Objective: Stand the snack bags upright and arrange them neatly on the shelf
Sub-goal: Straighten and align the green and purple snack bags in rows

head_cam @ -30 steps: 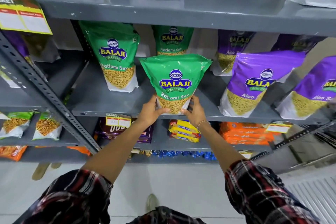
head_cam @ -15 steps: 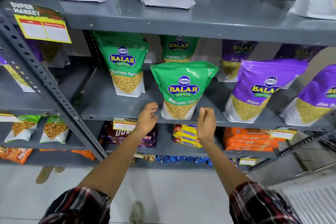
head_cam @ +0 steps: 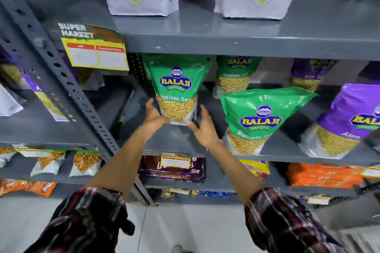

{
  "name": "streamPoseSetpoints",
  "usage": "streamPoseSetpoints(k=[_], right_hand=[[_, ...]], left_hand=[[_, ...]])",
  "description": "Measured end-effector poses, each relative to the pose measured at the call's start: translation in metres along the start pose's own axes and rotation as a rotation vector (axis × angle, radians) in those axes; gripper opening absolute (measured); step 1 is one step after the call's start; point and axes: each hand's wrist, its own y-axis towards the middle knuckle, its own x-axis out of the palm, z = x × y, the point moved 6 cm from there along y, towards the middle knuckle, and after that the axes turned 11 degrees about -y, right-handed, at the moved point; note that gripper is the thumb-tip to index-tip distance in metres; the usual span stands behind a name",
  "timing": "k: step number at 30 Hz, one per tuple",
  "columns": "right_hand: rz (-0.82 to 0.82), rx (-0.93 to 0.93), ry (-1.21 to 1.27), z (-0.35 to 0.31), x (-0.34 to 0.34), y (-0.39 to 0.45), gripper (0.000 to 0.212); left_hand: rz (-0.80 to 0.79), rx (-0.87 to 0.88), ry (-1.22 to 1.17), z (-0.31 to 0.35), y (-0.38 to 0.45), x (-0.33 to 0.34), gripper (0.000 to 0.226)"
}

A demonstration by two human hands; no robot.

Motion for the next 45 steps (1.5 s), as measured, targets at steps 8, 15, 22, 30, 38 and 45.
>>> streamPoseSetpoints(k=[8,15,22,30,38,45], right_hand=[[-0.005,0.124,0.059,0.015,0.014,0.043,0.066],[0.062,0.094,0.092,0.005,0.011,0.005,0.059],[0.045,0.058,0.003,0.001,0.014,-0.04,0.055],[0.048,0.059,-0.012,-0.002,0.014,-0.061,0.056],[-0.018,0.088,-0.031,-0.011,0.013,-0.067,0.055],[-0.113,0.146,-0.232,-0.044,-0.007,-0.075,0.091]], left_hand=[[-0.143,0.007,0.151,-0.026,0.025,-0.006,0.085],[-0.166,0.092,0.207,-0.021,-0.009,-0.017,0.076],[-0.109,0.186,0.226,-0.039,-0.064,-0.028,0.065],[-0.089,0.246,0.196,-0.04,-0.093,-0.029,0.058],[-0.066,0.268,0.239,-0.037,-0.098,-0.031,0.055],[-0.123,0.219,0.166,-0.04,-0.093,-0.035,0.083]])
